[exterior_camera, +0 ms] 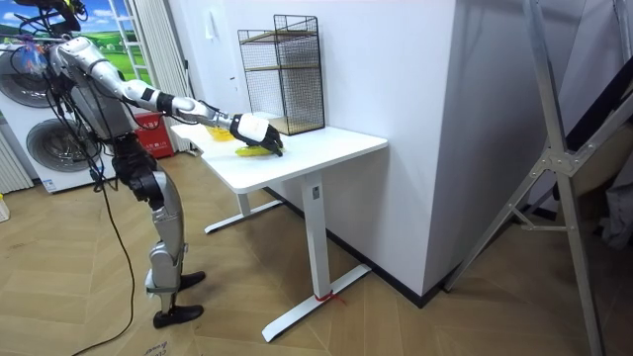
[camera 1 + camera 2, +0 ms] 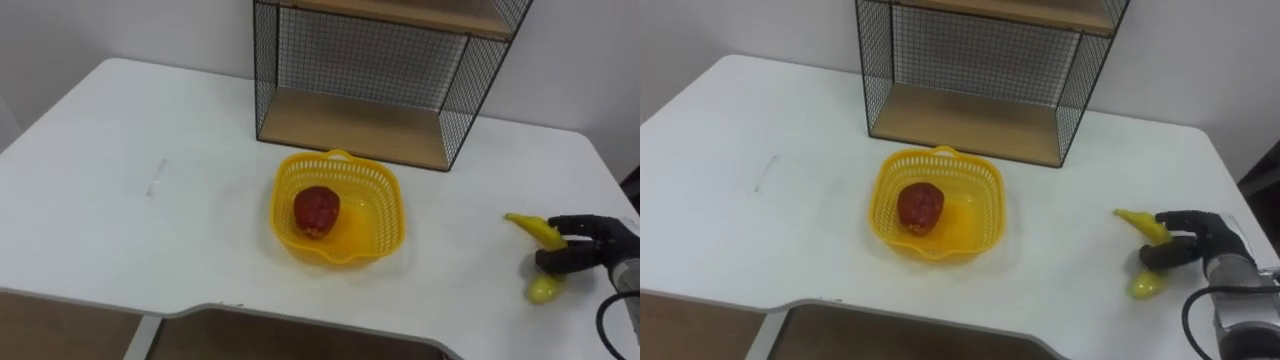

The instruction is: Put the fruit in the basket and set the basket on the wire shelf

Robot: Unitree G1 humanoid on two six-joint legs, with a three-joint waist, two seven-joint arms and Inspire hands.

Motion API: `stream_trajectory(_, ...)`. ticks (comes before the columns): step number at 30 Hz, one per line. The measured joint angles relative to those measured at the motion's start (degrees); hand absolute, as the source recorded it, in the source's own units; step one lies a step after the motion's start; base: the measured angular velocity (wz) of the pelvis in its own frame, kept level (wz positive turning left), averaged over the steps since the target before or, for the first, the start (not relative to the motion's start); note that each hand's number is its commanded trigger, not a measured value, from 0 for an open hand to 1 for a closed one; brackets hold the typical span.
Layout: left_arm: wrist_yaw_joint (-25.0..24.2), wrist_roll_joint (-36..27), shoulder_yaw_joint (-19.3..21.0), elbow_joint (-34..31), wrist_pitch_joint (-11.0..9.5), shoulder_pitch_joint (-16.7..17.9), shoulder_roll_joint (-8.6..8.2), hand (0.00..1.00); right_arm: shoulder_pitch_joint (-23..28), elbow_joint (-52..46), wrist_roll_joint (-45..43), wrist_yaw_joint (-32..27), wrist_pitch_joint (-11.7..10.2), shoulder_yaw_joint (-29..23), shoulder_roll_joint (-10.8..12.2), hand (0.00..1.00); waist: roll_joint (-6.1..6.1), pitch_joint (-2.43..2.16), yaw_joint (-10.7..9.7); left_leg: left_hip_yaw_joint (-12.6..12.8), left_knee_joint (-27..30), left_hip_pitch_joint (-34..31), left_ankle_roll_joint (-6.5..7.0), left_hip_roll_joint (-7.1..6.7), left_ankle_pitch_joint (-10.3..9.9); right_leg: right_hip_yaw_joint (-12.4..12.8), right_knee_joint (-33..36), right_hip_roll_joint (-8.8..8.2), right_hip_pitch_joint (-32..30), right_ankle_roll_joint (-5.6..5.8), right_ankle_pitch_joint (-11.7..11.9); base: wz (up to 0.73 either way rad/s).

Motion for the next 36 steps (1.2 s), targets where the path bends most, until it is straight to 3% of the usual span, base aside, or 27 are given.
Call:
stream_trajectory(6, 0.0, 0.0, -0.1, 0.0, 0.0, -0.5, 0.17, 0.00, 0.7, -1.0, -5.8, -0.5, 1.0, 0.7, 0.2, 1.00, -0.83, 0.03, 0.3, 0.0, 0.1, 0.1, 0.01, -0.07, 0.0, 0.0, 0.0, -0.04, 0.0, 0.00, 0.0, 0.00)
stream_trajectory(19, 0.1, -0.1, -1.7, 1.1, -1.1, -2.1, 0.90, 0.00, 0.6, -0.5, -7.2, -0.5, 1.7, 0.8, 0.4, 1.00, -1.35, 0.18, 1.6, 0.5, -0.2, 0.1, 0.07, 0.05, 0.0, 1.0, 0.1, -0.03, -0.4, -0.01, 0.0, -0.02)
stream_trajectory(26, 0.1, 0.0, -1.9, 1.0, -1.3, -2.7, 0.89, 0.00, 0.8, -1.6, -7.7, -2.8, 2.0, 0.6, 1.8, 1.00, -1.56, 0.27, 1.3, 0.5, 0.3, -0.5, 0.09, 0.04, -0.1, 1.1, 0.1, -0.01, -0.5, -0.03, 0.0, -0.01)
stream_trajectory(32, 0.1, -0.1, -1.9, 0.4, -1.8, -3.5, 0.62, 0.00, 0.9, -8.3, -7.5, -1.3, 3.7, 0.7, 3.1, 1.00, -0.88, 0.11, 1.3, 2.0, 1.1, -2.2, 0.22, 0.65, -0.3, 1.7, 0.6, 0.08, -2.7, -0.54, 0.4, -0.12)
stream_trajectory(36, 0.1, -0.1, -2.0, -0.8, -2.0, -3.9, 0.19, 0.00, 2.7, -21.0, -3.0, -0.1, 4.5, 0.9, 5.5, 1.00, 0.24, -0.55, 0.1, 2.7, 0.5, -3.5, 0.54, 0.51, 0.2, 2.8, 1.2, -0.21, -4.7, -0.60, 0.4, -0.09)
